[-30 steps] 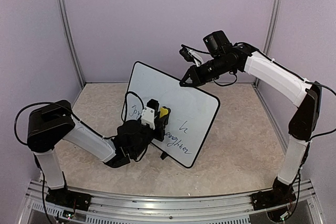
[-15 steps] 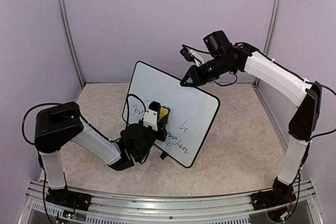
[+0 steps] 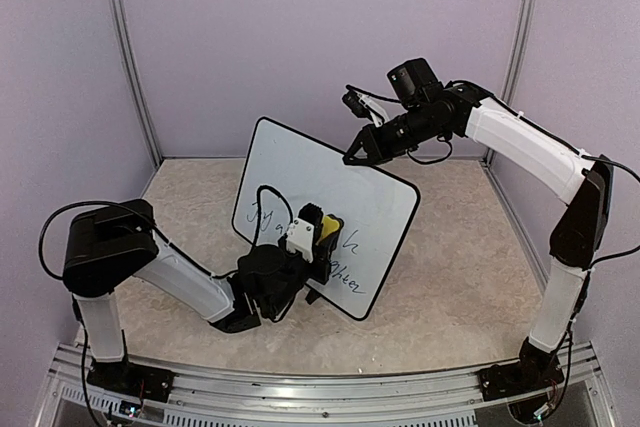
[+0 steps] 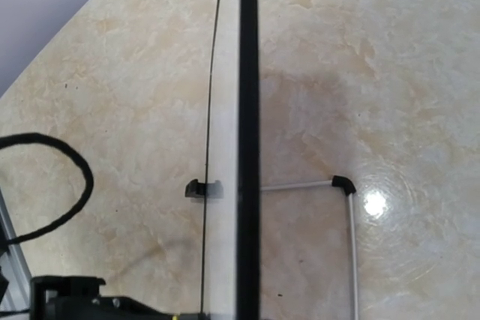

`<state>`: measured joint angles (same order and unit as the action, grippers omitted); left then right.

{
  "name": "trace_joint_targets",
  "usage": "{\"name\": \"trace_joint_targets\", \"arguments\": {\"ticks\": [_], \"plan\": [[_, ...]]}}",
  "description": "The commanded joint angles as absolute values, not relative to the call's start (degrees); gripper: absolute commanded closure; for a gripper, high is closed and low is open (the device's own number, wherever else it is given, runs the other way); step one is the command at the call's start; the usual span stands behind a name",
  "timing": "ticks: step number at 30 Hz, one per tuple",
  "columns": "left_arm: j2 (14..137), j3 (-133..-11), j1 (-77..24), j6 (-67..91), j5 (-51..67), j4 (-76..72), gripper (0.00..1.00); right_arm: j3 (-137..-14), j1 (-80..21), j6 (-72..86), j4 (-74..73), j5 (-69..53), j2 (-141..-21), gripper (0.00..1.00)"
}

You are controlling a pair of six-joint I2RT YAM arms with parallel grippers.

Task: Erase the whiteboard
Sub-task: Erase the center of the whiteboard.

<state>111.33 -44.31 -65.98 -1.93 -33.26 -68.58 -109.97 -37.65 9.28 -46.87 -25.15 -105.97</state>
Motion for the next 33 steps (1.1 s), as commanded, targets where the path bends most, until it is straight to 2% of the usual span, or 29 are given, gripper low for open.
{"name": "trace_joint_targets", "arguments": {"ticks": [1,21,28,33], "plan": [[113.3,-49.1,-67.0,-0.2,-27.3,-58.3,0.88,-109.5,-41.9,7.4,-51.9,-33.2,-107.6,1.00],[115.1,-51.3,-70.9,2.1,-26.1,-53.9,0.88,-108.5,-42.0,7.6,-51.6,-32.8,-106.4,1.00],[112.8,-52.4,-70.9,4.5,-26.3,-46.3,0.88,-108.3,-41.9,7.6,-51.6,-32.7,-106.2,1.00],[112.9,-54.9,-70.0,6.9,-32.2,-39.1,0.89,-108.4,-42.0,7.6,-51.6,-32.8,-106.3,1.00]]}}
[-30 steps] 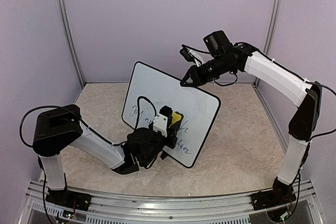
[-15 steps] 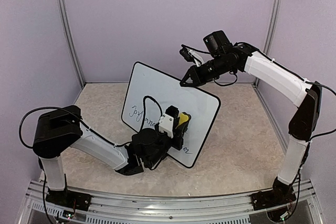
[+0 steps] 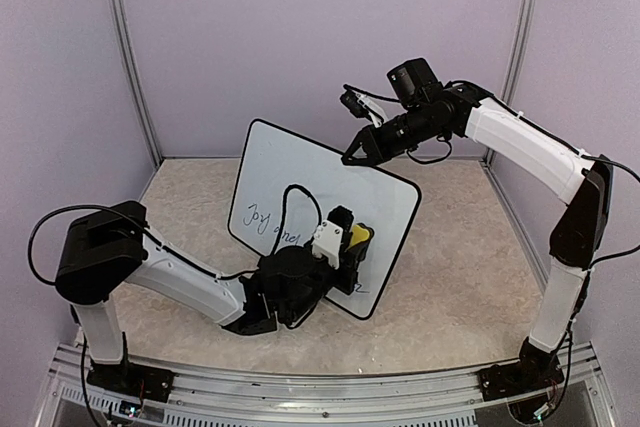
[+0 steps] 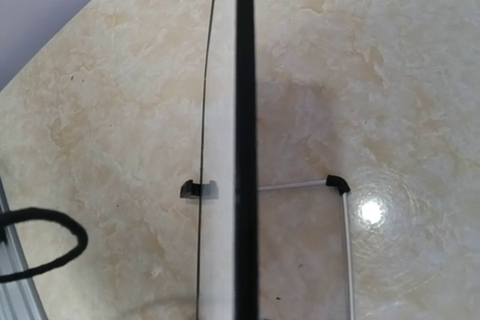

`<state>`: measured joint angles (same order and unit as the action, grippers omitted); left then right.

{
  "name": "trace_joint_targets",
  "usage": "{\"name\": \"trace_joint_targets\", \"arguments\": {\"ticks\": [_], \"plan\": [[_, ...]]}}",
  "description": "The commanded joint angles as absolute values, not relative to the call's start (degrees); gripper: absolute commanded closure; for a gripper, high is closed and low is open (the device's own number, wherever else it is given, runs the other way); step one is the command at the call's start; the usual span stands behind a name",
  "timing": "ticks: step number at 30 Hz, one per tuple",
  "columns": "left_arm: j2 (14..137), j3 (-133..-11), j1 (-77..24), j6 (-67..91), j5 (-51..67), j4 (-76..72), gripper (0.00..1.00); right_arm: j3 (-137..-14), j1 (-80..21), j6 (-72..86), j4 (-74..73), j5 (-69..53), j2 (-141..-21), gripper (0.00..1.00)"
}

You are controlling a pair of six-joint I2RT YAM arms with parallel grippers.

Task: Erase the whiteboard
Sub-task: Erase the center of the whiteboard.

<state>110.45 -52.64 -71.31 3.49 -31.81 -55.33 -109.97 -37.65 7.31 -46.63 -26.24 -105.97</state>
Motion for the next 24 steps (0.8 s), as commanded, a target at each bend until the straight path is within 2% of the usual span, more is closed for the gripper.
{"name": "trace_joint_targets", "arguments": {"ticks": [1,6,13,24], "plan": [[112.9,-55.3,-69.8,7.4,-33.4,-38.0,0.89,-108.4,-42.0,7.6,-51.6,-32.8,-106.3,1.00],[114.0,-56.4,-69.5,8.7,-39.6,-35.5,0.89,-108.5,-42.0,7.7,-51.6,-32.7,-106.2,1.00],[113.2,-52.9,-68.8,8.3,-41.9,-39.2,0.88,-108.4,-42.1,7.7,-51.6,-32.6,-106.1,1.00],[110.4,-50.4,-65.1,6.3,-39.1,-43.3,0.88,-108.4,-42.1,7.7,-51.4,-32.7,-106.4,1.00]]}}
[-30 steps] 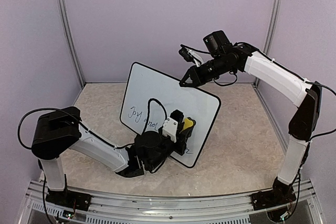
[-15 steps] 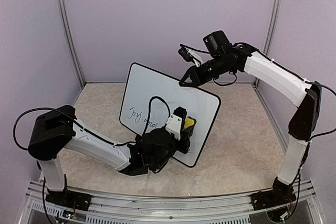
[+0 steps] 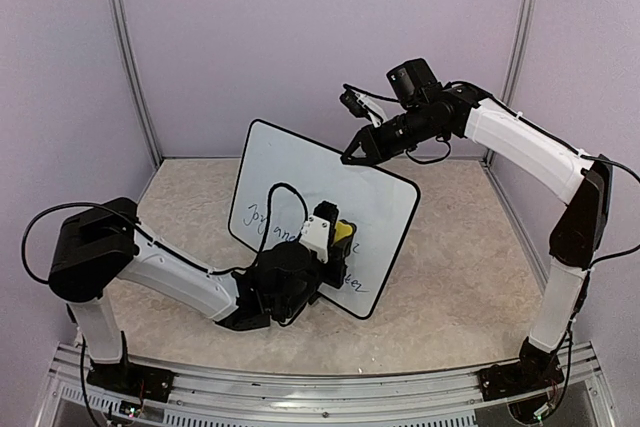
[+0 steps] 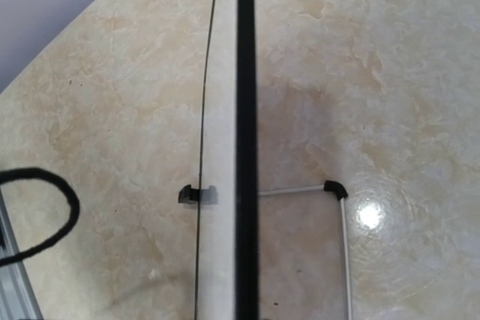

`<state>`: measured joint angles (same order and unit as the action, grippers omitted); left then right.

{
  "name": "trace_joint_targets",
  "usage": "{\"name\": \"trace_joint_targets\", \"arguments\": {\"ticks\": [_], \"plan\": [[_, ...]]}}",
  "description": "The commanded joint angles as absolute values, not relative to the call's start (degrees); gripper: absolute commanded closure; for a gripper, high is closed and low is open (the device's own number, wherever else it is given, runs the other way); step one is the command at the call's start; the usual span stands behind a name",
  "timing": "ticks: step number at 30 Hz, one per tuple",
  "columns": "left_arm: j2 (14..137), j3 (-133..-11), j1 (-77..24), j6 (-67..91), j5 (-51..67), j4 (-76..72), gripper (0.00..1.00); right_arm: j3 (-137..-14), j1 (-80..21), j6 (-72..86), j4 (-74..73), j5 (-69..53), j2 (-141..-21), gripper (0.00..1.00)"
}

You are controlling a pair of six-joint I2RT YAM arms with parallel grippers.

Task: Erase the whiteboard
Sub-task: Erase the center of the whiteboard.

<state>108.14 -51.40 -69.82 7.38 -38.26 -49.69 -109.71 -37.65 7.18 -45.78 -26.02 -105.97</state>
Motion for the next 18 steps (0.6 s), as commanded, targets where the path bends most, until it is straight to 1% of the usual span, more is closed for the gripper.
{"name": "trace_joint_targets", "arguments": {"ticks": [1,9,15,18], "plan": [[110.6,-50.7,-65.2,5.9,-39.0,-43.7,0.88,-108.4,-42.0,7.8,-51.3,-32.7,-106.4,1.00],[112.9,-54.0,-68.2,2.5,-36.5,-47.8,0.88,-108.2,-42.0,7.8,-51.2,-32.8,-106.5,1.00],[117.3,-49.0,-71.0,2.9,-35.3,-55.4,0.88,-107.5,-42.1,7.8,-50.9,-32.7,-106.0,1.00],[117.4,-46.1,-71.8,3.9,-33.2,-58.9,0.88,-106.8,-42.0,7.7,-50.8,-32.5,-105.9,1.00]]}}
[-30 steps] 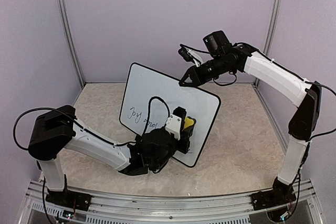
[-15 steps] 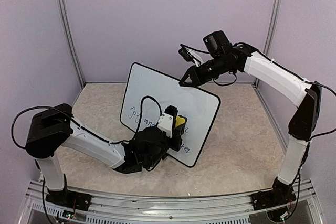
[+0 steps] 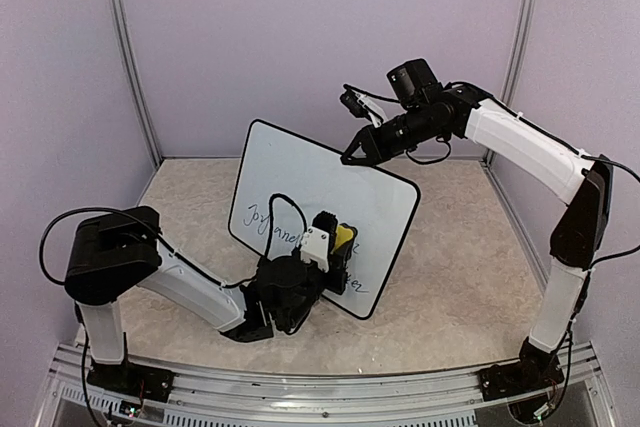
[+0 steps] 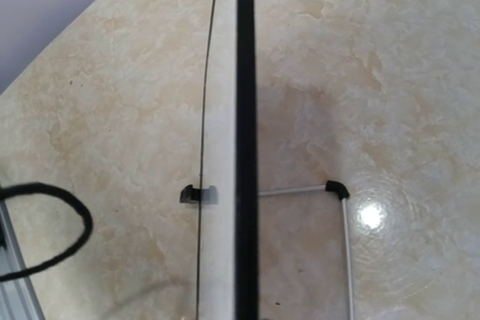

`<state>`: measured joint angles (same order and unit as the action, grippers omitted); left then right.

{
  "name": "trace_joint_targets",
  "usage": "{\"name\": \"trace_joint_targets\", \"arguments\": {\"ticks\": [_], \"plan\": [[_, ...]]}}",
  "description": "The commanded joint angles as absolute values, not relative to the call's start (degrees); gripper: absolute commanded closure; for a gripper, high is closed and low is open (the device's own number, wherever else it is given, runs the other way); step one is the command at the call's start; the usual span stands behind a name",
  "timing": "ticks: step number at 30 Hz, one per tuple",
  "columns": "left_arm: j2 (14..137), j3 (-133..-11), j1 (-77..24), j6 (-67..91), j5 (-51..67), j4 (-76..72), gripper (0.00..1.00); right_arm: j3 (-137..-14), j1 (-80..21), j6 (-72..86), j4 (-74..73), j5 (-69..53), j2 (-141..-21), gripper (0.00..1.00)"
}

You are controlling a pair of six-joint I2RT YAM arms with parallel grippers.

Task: Erase the whiteboard
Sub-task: Erase the center of the whiteboard.

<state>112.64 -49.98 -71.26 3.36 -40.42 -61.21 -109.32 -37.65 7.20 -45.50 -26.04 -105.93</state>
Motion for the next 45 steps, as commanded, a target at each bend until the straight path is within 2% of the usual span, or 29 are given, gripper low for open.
{"name": "trace_joint_targets", "arguments": {"ticks": [1,6,15,27,45], "plan": [[116.9,-45.4,-72.0,4.1,-32.2,-59.7,0.88,-106.7,-42.1,7.8,-50.8,-32.4,-105.9,1.00],[113.8,-43.8,-72.1,4.8,-28.6,-60.5,0.88,-107.5,-42.0,8.0,-51.1,-32.4,-106.2,1.00],[116.8,-51.7,-71.5,0.7,-35.1,-58.2,0.88,-108.4,-42.3,8.1,-51.5,-32.6,-106.6,1.00],[116.7,-57.8,-68.4,-2.3,-36.3,-56.0,0.87,-108.7,-42.4,7.9,-52.0,-32.3,-106.4,1.00],[110.7,-52.4,-60.2,-2.2,-36.7,-57.8,0.87,-108.9,-42.4,7.8,-51.5,-32.7,-107.4,1.00]]}}
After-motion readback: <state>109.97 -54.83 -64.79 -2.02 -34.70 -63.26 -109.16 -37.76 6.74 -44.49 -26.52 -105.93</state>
